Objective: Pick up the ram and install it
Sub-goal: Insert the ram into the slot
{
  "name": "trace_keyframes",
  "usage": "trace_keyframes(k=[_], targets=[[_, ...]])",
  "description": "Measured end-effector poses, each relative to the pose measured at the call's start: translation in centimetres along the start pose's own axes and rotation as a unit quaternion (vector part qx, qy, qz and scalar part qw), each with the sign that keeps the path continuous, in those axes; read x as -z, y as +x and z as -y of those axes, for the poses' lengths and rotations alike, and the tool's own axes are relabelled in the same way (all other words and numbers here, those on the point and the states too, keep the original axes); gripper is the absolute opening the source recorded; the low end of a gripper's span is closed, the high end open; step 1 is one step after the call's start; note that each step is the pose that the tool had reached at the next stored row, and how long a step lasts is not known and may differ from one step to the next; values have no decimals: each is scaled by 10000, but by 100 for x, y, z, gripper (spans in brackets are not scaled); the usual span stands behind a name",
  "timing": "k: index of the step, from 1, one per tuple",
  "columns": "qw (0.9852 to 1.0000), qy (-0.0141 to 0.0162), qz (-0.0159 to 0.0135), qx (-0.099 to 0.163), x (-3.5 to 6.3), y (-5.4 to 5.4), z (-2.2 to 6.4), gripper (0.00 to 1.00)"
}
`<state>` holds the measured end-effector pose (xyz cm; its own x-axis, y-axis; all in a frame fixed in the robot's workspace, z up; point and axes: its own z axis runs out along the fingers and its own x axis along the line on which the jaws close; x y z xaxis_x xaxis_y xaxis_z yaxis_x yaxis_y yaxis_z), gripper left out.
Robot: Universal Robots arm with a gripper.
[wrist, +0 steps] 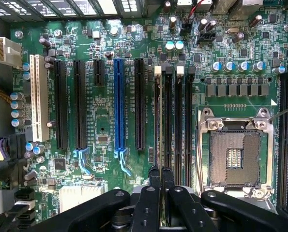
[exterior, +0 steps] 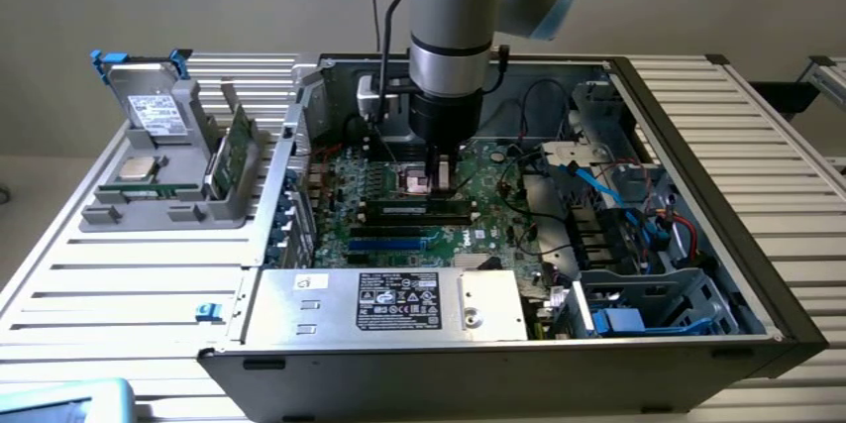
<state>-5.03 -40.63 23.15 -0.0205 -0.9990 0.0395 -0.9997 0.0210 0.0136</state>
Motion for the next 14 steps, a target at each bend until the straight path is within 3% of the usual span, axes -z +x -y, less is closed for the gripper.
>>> trace_keyframes(k=[14], targets=[[10000,39,1,-1,4,1,-19,13]])
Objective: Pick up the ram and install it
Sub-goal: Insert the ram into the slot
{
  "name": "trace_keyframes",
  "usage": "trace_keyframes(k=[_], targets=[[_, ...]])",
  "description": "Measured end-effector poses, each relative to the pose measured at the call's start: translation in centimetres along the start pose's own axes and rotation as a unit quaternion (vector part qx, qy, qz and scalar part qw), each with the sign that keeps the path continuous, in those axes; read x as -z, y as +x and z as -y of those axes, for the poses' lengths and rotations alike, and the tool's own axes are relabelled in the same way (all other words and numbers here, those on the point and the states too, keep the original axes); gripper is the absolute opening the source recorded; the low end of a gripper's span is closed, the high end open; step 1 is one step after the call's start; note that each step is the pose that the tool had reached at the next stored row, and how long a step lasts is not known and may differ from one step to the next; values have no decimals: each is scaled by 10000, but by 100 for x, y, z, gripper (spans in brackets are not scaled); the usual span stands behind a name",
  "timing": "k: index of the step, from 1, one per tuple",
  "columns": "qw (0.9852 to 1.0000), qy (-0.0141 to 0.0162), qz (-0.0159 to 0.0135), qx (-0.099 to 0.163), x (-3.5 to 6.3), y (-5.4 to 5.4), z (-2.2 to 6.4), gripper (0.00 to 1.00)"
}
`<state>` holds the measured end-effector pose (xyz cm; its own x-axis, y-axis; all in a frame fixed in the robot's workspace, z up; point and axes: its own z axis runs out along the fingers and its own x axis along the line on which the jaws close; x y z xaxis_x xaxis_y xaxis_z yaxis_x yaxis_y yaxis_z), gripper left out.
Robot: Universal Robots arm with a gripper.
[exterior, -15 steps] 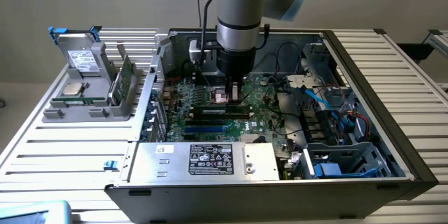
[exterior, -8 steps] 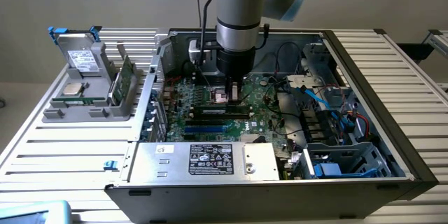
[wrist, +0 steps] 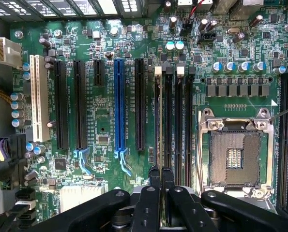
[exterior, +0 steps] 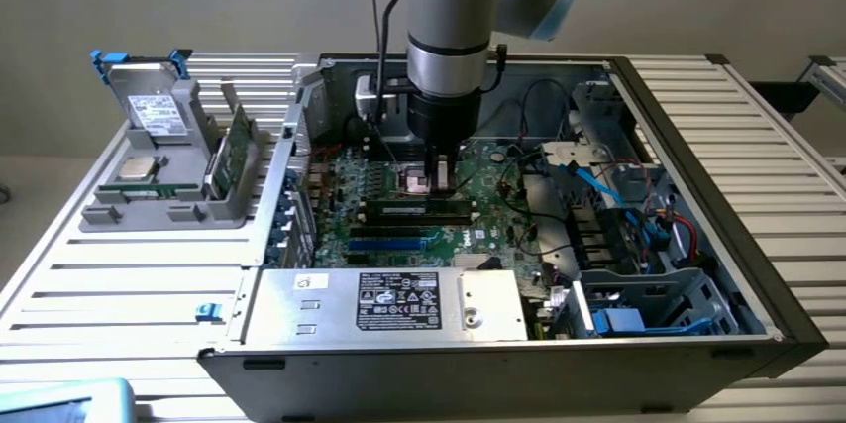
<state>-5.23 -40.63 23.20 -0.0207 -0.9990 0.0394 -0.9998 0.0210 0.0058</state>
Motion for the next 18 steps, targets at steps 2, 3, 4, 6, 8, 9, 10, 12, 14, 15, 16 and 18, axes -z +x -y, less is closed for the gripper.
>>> trace_keyframes(k=[2,3,4,6,8,9,10,12,14,15,16,18], targets=[[10000,1,0,0,0,0,0,13],[10000,1,0,0,0,1,-1,13],[10000,2,0,0,0,1,-1,13],[10000,5,-1,-1,-2,2,-4,13],[10000,9,-3,-1,-7,2,-6,13],[10000,11,-6,-1,-9,2,-7,13],[10000,12,-7,0,-10,2,-7,13],[10000,16,-7,0,-8,2,-7,13],[10000,21,-5,-1,4,2,-7,13],[10000,22,-5,-1,7,3,-7,13],[10000,22,-5,-1,8,4,-8,13],[10000,22,-7,-1,9,7,-7,13]])
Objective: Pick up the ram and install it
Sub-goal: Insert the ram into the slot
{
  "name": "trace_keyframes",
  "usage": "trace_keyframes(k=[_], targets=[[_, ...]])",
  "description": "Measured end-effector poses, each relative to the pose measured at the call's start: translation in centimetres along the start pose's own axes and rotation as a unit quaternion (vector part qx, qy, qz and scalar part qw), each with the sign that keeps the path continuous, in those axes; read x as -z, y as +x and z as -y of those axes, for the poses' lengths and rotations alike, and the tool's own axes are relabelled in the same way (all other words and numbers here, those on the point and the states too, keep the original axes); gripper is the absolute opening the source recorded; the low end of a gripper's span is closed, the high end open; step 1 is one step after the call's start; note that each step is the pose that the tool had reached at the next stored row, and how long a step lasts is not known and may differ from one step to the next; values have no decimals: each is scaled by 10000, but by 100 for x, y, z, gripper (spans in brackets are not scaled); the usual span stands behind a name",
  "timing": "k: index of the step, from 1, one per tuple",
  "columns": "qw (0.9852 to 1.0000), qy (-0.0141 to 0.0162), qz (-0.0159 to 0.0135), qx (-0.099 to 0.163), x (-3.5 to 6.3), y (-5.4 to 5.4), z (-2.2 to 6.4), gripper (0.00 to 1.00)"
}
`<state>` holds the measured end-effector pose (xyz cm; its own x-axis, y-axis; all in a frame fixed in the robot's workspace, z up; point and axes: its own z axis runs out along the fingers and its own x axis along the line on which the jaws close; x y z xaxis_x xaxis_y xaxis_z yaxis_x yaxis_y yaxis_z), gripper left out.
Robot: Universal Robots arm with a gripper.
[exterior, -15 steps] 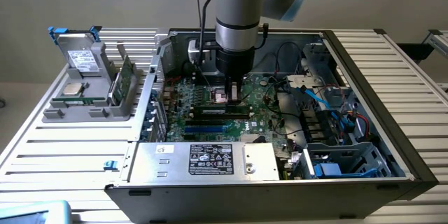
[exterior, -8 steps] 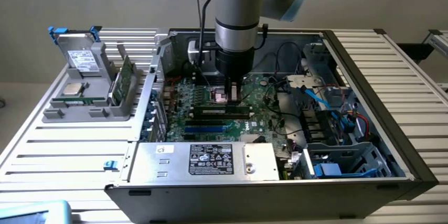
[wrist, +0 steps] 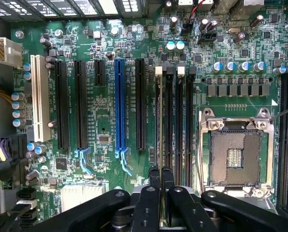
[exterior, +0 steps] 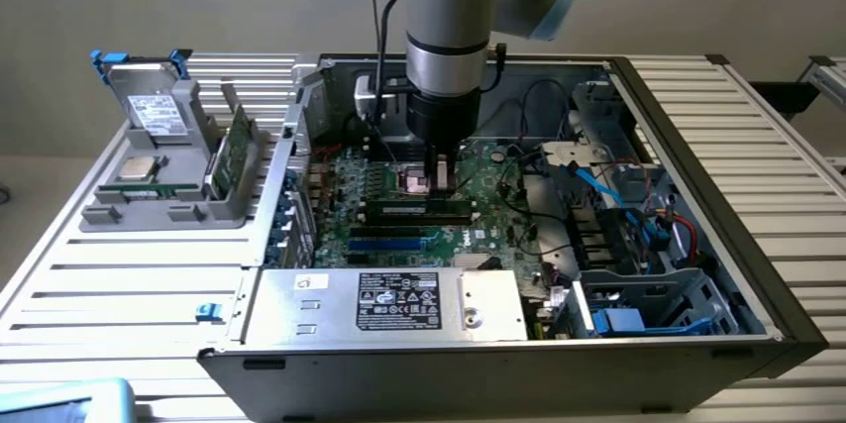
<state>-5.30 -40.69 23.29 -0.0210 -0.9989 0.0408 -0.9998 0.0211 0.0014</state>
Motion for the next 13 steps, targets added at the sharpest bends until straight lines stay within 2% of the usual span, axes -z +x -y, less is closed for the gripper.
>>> trace_keyframes(k=[13], targets=[[10000,10,1,0,-4,5,-6,13]])
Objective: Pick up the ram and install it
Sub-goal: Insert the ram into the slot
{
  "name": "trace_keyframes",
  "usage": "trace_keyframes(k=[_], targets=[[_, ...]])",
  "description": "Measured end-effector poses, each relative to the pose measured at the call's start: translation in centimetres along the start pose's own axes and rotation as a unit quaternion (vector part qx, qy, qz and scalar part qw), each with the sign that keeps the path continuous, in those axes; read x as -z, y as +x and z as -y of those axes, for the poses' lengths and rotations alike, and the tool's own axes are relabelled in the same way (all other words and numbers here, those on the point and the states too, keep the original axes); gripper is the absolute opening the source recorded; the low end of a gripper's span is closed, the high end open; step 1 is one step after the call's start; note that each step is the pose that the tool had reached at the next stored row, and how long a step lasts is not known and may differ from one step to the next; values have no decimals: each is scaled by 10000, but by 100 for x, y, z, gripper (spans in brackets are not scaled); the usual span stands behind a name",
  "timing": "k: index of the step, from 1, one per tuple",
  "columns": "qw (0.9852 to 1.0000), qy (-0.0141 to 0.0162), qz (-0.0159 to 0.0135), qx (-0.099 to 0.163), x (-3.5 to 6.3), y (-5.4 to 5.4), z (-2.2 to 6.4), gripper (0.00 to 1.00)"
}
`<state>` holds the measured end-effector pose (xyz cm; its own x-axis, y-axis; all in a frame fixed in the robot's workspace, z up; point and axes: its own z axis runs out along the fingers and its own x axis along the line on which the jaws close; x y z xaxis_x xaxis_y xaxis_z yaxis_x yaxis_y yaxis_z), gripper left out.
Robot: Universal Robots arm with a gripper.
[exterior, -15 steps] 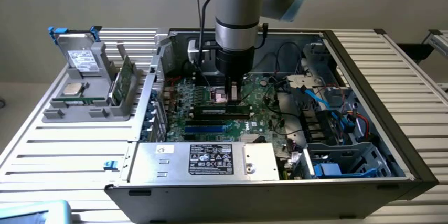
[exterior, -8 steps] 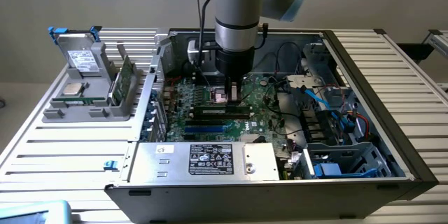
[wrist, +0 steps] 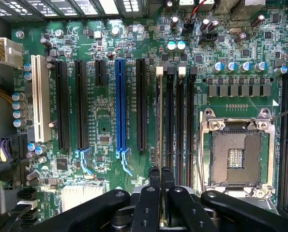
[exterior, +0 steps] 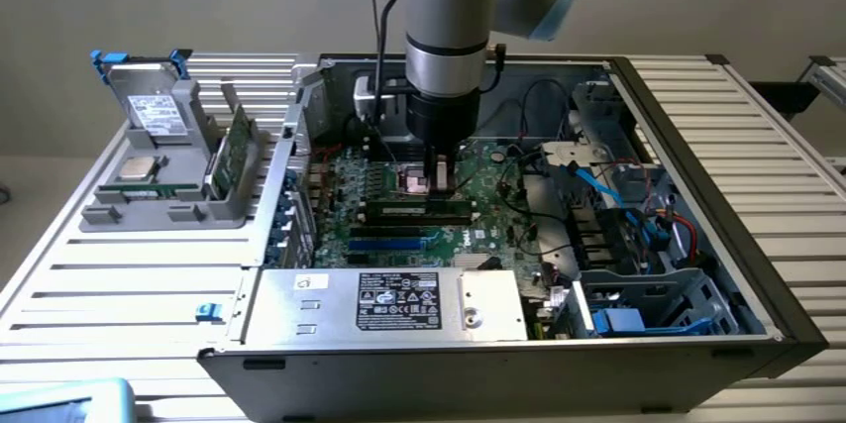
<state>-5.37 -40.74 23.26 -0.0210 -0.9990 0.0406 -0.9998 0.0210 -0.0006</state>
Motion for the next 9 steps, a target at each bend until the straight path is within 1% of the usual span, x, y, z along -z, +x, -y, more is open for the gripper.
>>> trace_keyframes(k=[9], targets=[[10000,3,0,0,-13,-2,0,13]])
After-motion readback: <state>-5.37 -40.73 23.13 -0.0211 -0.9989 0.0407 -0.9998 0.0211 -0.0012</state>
